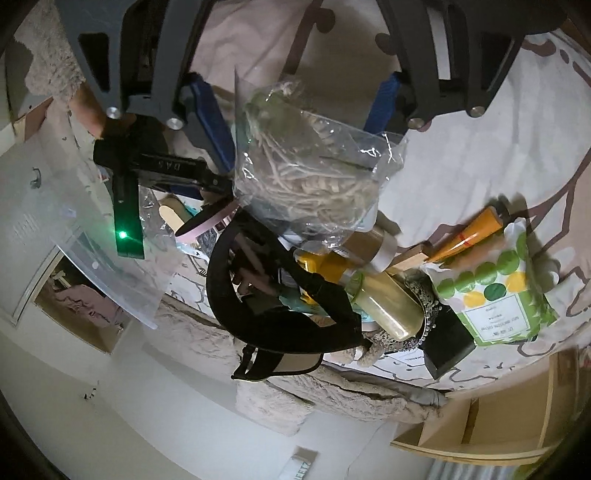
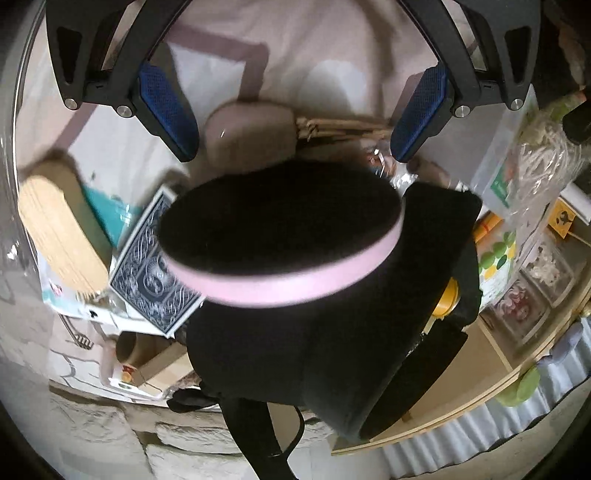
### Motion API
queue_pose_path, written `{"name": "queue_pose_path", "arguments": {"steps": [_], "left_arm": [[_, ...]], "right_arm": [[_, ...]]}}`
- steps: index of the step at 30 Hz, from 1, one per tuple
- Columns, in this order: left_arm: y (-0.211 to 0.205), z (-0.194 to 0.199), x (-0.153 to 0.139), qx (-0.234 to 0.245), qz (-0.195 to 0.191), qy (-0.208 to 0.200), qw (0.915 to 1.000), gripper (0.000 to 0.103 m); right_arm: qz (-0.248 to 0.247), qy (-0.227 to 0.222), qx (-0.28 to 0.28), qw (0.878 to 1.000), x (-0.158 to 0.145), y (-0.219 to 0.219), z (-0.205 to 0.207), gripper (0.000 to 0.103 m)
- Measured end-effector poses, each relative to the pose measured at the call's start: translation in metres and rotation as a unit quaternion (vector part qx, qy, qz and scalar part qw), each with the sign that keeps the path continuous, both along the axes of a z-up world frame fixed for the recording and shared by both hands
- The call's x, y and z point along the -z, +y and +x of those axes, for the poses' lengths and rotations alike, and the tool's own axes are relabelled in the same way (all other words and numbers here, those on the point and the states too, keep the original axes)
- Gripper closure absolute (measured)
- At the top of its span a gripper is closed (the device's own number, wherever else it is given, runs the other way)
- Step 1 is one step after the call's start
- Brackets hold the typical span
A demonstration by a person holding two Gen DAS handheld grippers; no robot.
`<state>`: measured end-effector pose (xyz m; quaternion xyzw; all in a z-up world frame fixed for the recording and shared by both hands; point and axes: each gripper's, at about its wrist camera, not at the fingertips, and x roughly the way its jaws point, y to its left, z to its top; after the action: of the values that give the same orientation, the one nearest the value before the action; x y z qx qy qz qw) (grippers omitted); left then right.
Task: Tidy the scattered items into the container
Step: 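Close left gripper on bag of beige cords and lift it, then grasp pink-capped bottle with right gripper and lift it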
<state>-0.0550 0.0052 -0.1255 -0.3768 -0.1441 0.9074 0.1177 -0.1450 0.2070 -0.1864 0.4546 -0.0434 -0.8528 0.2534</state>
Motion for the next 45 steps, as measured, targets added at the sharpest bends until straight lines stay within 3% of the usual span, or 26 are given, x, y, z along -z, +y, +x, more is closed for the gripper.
{"name": "queue_pose_path", "arguments": {"steps": [8, 21, 25, 30, 31, 34, 40, 45], "left_arm": [[0.012, -0.001, 0.001, 0.007, -0.038, 0.016, 0.9991, 0.030], [0.016, -0.001, 0.005, 0.010, -0.065, 0.026, 0.9975, 0.030], [0.017, -0.001, 0.005, 0.010, -0.067, 0.027, 0.9973, 0.032], [0.017, -0.001, 0.005, 0.010, -0.066, 0.027, 0.9974, 0.039], [0.017, -0.001, 0.005, 0.011, -0.067, 0.027, 0.9973, 0.041], [0.017, -0.001, 0.005, 0.010, -0.069, 0.028, 0.9971, 0.044], [0.015, 0.001, 0.004, 0.008, -0.062, 0.027, 0.9977, 0.046], [0.014, 0.003, 0.004, 0.006, -0.057, 0.026, 0.9980, 0.047]], "right_arm": [[-0.068, -0.029, -0.028, 0.997, -0.005, 0.001, 0.018, 0.000], [-0.020, -0.048, -0.093, 0.994, -0.008, -0.023, 0.065, 0.000], [-0.028, -0.054, -0.093, 0.994, -0.009, -0.026, 0.078, 0.000], [-0.078, -0.067, -0.081, 0.991, -0.013, -0.020, 0.089, 0.000], [-0.072, -0.058, -0.068, 0.993, -0.015, -0.018, 0.089, 0.000], [0.010, -0.014, -0.009, 1.000, -0.016, -0.020, 0.086, 0.000], [0.044, -0.008, -0.015, 0.999, -0.008, -0.032, 0.081, 0.000], [0.064, 0.007, -0.004, 0.998, -0.007, -0.036, 0.077, 0.026]]}}
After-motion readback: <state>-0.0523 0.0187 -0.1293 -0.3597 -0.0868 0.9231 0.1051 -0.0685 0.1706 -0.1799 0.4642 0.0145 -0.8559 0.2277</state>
